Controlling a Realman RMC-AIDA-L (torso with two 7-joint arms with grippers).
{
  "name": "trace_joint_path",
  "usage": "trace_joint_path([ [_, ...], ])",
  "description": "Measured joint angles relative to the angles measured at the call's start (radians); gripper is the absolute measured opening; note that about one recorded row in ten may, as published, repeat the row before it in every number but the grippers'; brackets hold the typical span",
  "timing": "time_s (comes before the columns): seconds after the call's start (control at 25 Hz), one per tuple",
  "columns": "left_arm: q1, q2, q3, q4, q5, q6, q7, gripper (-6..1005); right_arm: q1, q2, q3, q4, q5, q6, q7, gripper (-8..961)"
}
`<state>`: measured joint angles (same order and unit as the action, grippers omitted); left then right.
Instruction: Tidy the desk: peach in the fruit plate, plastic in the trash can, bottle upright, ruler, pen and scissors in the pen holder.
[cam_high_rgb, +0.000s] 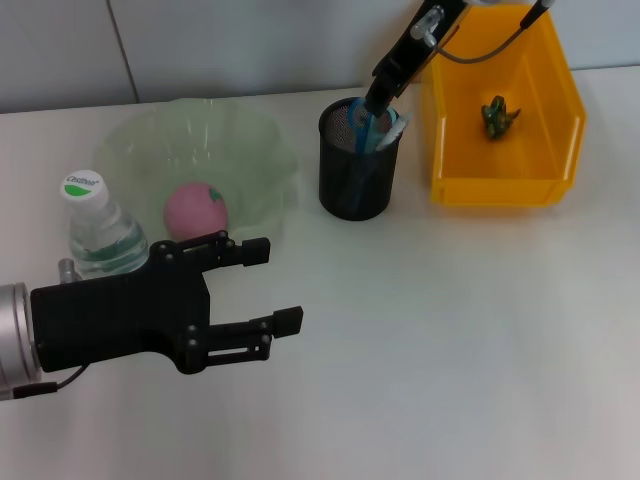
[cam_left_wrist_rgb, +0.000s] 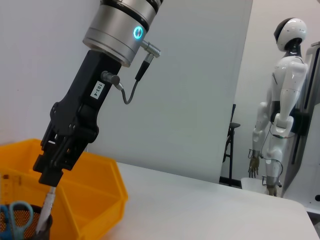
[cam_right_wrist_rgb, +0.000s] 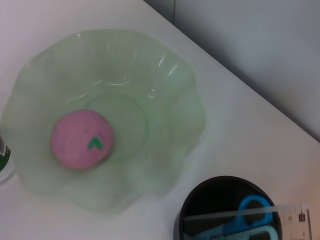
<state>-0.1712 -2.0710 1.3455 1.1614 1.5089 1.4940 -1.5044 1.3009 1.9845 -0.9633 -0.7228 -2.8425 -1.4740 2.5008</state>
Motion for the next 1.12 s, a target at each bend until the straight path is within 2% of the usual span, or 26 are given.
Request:
trace_joint_path([
  [0.32,-0.004,0.002,0.000,0.000,-0.001,0.001,-0.005,798,-0.008,0.007,-0.021,-0.026,-0.001,0.003,0.000,404],
  [0.36,-0.004,0.002,0.000,0.000,-0.001,0.002,-0.005,798,-0.051,0.030,-0.022,-0.119,0.006,0.002,-0.005,450],
  [0.4,-0.004,0.002,0.000,0.000,-0.001,0.002,-0.005,798,-0.051,0.030,-0.022,-0.119,0.006,0.002,-0.005,496],
  [0.44,-0.004,0.002,0.000,0.000,-0.001,0.002,-0.005,798,-0.080,0.044,-0.021,-0.177,0.014,-0.001,-0.009,541],
  [0.52,-0.004,0.002,-0.002,-0.007,-0.015,0.006,-0.004,798,-0.173,0.076,-0.022,-0.340,0.068,-0.005,-0.029,633],
  [0.56,-0.005,0.002,-0.001,-0.012,-0.020,0.008,-0.003,798,-0.234,0.088,-0.025,-0.426,0.118,-0.005,-0.040,634],
  [0.64,-0.008,0.003,-0.001,-0.025,-0.032,0.011,-0.002,798,-0.351,0.096,-0.033,-0.558,0.257,-0.012,-0.062,635],
  [0.72,-0.035,0.004,-0.006,-0.089,-0.047,0.036,0.008,798,-0.458,0.094,-0.034,-0.629,0.429,-0.016,-0.088,637],
  [0.76,-0.053,0.004,-0.008,-0.133,-0.051,0.049,0.026,798,-0.602,0.090,-0.022,-0.668,0.653,-0.018,-0.169,638],
  [0.8,-0.053,0.004,-0.008,-0.133,-0.051,0.049,0.026,798,-0.658,0.088,-0.017,-0.672,0.745,-0.019,-0.215,638],
  [0.84,-0.061,0.004,-0.009,-0.159,-0.052,0.054,0.038,798,-0.658,0.088,-0.017,-0.672,0.745,-0.019,-0.215,638],
  [1.0,-0.084,0.006,-0.009,-0.221,-0.054,0.074,0.078,798,-0.878,0.086,-0.001,-0.631,1.092,-0.040,-0.459,638],
  [1.12,-0.086,0.008,-0.013,-0.232,-0.054,0.084,0.093,798,-0.939,0.081,0.036,-0.520,1.171,-0.113,-0.610,638],
])
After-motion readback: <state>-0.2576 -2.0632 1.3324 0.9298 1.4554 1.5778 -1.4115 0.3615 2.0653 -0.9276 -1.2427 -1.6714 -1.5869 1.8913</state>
